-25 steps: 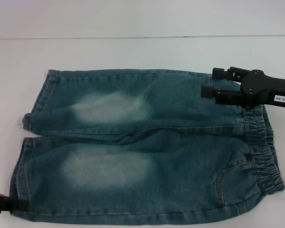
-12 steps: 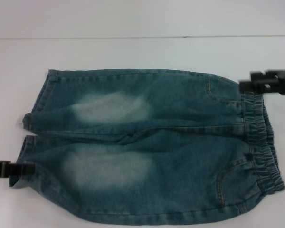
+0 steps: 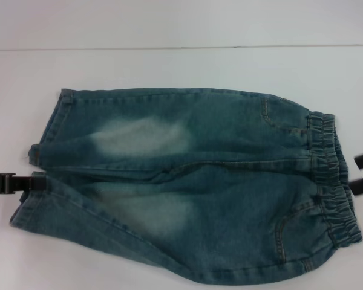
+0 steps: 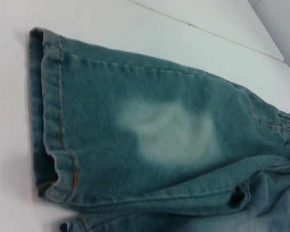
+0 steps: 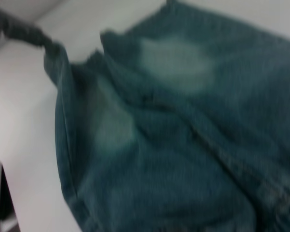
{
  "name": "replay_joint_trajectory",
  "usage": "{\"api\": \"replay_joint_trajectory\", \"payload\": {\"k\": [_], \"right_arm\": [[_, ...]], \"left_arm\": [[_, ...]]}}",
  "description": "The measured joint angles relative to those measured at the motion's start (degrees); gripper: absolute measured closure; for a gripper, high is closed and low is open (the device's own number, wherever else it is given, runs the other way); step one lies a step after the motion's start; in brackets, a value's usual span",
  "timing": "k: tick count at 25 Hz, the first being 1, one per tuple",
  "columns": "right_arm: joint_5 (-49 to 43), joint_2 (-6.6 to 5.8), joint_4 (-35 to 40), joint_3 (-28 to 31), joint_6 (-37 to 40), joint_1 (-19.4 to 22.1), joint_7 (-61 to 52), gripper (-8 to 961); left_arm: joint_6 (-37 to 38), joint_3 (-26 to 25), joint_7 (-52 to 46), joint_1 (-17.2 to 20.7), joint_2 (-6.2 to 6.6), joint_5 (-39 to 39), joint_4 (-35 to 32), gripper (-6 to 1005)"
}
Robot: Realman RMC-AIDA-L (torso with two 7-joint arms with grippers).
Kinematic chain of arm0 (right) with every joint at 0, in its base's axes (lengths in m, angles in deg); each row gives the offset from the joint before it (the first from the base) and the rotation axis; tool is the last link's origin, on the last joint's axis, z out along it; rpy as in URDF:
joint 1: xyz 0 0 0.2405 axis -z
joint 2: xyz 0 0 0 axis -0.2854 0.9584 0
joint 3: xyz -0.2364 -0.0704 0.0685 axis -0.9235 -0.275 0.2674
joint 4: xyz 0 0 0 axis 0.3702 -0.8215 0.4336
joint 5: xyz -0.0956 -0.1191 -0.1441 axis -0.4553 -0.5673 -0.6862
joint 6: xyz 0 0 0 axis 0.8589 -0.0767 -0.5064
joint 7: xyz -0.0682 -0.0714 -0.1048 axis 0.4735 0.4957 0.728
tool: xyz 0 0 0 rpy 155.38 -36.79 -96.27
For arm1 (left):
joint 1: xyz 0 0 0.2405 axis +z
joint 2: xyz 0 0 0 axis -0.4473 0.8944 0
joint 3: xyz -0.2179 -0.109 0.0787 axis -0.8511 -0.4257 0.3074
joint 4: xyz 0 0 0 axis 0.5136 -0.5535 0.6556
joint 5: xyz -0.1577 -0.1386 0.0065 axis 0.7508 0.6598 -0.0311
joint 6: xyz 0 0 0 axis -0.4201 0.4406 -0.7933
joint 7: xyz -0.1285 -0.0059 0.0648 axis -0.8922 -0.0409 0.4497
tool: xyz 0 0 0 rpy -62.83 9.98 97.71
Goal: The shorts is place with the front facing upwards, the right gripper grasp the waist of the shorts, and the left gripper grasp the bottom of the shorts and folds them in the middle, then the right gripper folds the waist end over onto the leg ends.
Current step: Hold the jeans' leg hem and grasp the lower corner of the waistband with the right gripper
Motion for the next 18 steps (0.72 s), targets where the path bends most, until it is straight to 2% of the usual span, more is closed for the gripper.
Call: {"api": "replay_joint_trajectory", "payload": {"k": [7,13,18], "right_arm": [[-6.50,0.62,-0.29,-2.75,0.45,-1.18,-0.92,61],[-13.26,1.43,-0.99,-4.63,0.57,-3.80,-2.11,62],[-15.38,2.29,-1.20,-7.91,0.56,-4.73,-3.65,62]], "left_arm": [[-1.67,-0.03,0.00,-1.18,0.40,0.07,1.85,971],[-2.66,-0.03,-0.07,-1.44,0.21,0.37,2.88,971],[-2.38,-0.02,-0.34,-1.45,0.16,1.89,2.96,971]]}}
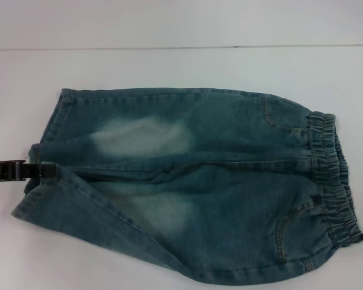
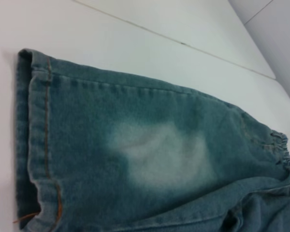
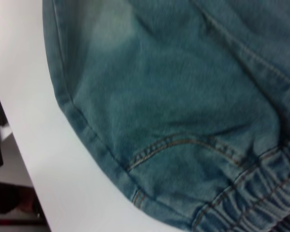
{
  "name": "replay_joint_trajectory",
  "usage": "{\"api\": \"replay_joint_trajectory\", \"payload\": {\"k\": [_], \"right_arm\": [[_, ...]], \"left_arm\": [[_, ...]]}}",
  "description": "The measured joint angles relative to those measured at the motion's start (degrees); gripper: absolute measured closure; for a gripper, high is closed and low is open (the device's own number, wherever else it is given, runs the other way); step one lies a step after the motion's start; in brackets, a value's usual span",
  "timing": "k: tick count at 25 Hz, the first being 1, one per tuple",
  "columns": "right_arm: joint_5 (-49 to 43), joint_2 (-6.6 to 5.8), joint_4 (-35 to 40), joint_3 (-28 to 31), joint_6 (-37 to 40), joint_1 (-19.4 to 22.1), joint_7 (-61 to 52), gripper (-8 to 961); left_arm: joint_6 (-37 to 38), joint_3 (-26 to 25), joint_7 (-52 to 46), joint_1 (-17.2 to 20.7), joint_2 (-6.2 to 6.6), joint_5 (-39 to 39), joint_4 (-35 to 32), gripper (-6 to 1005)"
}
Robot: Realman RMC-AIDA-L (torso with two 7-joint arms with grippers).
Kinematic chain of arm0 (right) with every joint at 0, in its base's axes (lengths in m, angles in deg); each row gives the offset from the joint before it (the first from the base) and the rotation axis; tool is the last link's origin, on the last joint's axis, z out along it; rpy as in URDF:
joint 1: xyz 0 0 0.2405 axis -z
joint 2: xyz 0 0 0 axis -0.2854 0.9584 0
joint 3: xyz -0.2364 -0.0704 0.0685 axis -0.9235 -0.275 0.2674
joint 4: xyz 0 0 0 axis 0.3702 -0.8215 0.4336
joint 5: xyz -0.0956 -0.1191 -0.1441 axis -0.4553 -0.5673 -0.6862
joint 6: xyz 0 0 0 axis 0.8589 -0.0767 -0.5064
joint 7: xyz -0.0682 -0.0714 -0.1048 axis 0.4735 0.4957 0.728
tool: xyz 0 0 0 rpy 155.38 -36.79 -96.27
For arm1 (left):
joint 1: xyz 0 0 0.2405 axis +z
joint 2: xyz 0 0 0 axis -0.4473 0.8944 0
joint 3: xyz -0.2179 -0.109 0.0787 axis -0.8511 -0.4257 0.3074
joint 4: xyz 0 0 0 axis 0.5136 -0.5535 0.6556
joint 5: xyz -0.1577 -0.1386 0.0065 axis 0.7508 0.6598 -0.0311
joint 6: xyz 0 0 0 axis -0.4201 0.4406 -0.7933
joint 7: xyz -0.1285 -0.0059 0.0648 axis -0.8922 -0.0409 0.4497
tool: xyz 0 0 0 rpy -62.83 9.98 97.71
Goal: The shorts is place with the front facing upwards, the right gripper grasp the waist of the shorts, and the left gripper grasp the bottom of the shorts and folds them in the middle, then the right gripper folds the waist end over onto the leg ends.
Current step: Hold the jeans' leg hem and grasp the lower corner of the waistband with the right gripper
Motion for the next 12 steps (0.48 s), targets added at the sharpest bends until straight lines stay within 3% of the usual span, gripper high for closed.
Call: {"api": "replay_joint_trajectory", "payload": {"k": [12], "right_arm": [[-3.87,2.08,-0.68,-1.79,-1.01,-0.70,-0.80,61]], "left_arm": [[0.18,0.00,-0.44,-0.66,0.01,0.66,0.02,972]]}}
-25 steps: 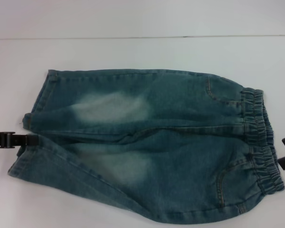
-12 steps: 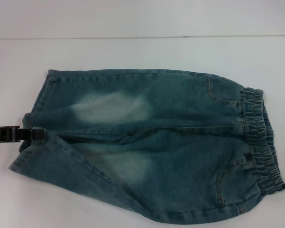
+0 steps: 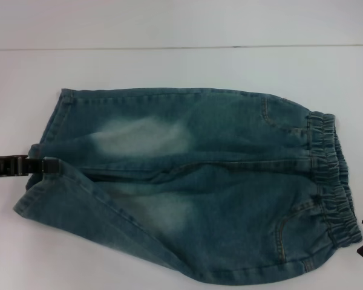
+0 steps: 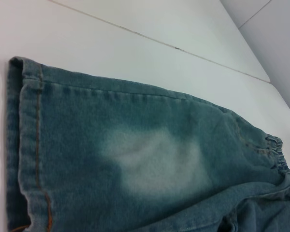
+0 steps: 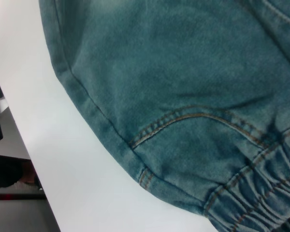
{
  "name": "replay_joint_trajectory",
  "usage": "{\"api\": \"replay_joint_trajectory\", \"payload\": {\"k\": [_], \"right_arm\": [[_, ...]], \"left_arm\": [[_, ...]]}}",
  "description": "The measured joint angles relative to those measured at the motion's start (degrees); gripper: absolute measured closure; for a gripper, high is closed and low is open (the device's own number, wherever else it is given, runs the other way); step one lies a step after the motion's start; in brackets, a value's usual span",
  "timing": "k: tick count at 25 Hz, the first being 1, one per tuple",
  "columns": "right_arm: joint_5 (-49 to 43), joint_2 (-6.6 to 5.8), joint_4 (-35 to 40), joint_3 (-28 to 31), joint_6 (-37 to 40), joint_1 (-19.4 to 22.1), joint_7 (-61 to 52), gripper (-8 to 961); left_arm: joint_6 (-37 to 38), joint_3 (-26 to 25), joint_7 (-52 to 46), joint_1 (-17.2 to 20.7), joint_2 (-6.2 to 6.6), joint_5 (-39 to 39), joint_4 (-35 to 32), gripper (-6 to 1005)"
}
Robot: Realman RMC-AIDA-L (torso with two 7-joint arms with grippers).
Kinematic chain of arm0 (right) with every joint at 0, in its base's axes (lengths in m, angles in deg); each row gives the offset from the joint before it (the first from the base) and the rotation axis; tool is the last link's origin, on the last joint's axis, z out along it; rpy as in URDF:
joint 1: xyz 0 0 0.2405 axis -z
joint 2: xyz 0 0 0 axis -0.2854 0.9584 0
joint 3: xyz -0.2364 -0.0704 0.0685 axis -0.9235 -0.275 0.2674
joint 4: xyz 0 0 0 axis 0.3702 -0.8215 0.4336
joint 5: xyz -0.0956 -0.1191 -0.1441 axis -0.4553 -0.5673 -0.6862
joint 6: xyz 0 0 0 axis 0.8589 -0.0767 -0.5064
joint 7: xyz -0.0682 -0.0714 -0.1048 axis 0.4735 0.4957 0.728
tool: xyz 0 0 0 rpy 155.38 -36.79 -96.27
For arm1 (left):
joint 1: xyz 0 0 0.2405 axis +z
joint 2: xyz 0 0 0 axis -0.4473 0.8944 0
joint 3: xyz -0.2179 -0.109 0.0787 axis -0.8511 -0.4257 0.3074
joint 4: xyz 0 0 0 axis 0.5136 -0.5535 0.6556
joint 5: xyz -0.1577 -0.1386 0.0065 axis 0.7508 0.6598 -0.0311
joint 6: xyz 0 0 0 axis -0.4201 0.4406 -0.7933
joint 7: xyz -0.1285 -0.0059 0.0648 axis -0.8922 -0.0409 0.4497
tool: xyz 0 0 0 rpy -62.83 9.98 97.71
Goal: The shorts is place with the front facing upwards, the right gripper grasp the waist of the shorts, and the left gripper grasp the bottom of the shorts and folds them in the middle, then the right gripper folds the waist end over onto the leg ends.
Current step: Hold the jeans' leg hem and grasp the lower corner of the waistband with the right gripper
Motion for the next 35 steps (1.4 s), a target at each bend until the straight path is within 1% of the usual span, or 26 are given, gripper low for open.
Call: {"api": "replay_joint_trajectory", "payload": {"k": [11,17,22,24,35], "right_arm": [[-0.25,0.71,-1.24,-1.39,-1.34,-0.37,-0.24,62],[-2.23,1.13,-1.53,-1.52,-1.89,-0.57,-0.72,62],[-2.39,0.73,-1.46,-1.09,-2.06,-0.62,-0.73,61],[-2.40,0.79,-1.45,-1.18,-2.06,-0.62,-0.72,61],[-2.31,1.95,-1.34,-1.43,-2.05,-1.08,-0.09,62]], "left_arm": [[-0.28,-0.01,0.00,-0.25,0.14,-0.01,-0.01,971],[-0.39,-0.01,0.00,-0.26,0.02,-0.02,-0.01,971],[-0.39,0.01,0.00,-0.27,-0.06,-0.02,-0.01,971],[-0.39,0.04,0.00,-0.27,-0.10,-0.02,-0.01,971],[-0.38,0.09,0.16,-0.10,-0.17,0.00,-0.01,971]]}}
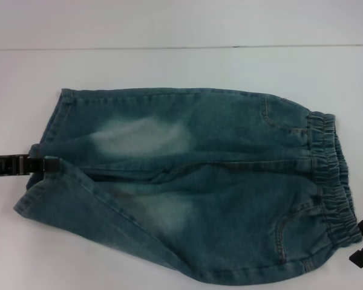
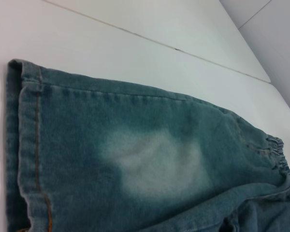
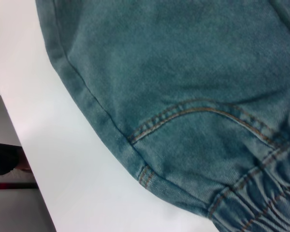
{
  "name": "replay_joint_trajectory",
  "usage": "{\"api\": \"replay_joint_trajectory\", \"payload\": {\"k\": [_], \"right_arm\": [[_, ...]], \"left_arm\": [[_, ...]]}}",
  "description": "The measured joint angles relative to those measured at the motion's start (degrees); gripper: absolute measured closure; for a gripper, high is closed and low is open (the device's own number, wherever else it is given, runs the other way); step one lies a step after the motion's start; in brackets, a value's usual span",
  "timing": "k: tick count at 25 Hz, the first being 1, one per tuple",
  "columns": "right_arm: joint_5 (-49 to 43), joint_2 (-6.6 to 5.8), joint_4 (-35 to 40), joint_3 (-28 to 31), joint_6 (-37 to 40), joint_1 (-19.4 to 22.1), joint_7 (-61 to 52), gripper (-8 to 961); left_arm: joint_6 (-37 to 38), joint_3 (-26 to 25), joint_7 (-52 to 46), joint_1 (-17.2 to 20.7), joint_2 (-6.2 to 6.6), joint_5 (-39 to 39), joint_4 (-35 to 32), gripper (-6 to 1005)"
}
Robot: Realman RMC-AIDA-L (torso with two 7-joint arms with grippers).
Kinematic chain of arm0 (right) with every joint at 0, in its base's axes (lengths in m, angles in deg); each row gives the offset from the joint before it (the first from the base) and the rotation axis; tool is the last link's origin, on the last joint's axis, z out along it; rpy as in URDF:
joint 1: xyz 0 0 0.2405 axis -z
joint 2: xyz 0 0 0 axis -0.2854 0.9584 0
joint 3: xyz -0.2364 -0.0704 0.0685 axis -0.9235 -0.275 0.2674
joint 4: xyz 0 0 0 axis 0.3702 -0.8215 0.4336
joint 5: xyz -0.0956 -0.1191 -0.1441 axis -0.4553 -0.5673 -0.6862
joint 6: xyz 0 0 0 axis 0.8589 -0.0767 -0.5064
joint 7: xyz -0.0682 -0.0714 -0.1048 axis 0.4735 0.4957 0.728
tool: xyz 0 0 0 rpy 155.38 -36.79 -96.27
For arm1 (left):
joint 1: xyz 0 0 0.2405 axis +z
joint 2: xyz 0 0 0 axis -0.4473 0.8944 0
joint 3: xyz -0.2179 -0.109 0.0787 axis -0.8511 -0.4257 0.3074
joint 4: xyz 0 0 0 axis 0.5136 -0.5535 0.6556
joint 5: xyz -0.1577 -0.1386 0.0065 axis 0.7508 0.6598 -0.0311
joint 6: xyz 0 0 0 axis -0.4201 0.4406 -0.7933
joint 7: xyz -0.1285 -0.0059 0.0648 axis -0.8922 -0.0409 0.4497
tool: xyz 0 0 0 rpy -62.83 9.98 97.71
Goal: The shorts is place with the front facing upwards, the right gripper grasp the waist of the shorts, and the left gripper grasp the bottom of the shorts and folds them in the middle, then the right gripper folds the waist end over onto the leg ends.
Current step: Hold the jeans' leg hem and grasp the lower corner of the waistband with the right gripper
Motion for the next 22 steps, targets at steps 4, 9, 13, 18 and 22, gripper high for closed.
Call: {"api": "replay_joint_trajectory", "payload": {"k": [4,9,13,18,22], "right_arm": [[0.60,0.35,0.21,0.27,0.04,-0.07,0.97,66],[1.73,0.42,0.11,0.58,-0.66,-0.07,2.01,71],[2.64,0.39,0.25,0.61,-0.58,-0.09,2.53,132],[2.99,0.25,0.05,0.62,-0.03,-0.24,2.67,209],[2.99,0.24,0.15,0.62,0.00,-0.25,2.63,335]], "left_arm": [[0.00,0.00,0.26,0.21,0.00,0.06,0.00,972],[0.00,-0.05,0.42,0.43,0.00,0.08,0.44,972],[-0.03,-0.08,0.45,0.45,0.02,0.12,0.68,972],[-0.08,-0.04,0.52,0.45,0.08,0.55,0.71,972],[-0.07,-0.02,0.59,0.44,0.09,0.61,0.71,972]]}}
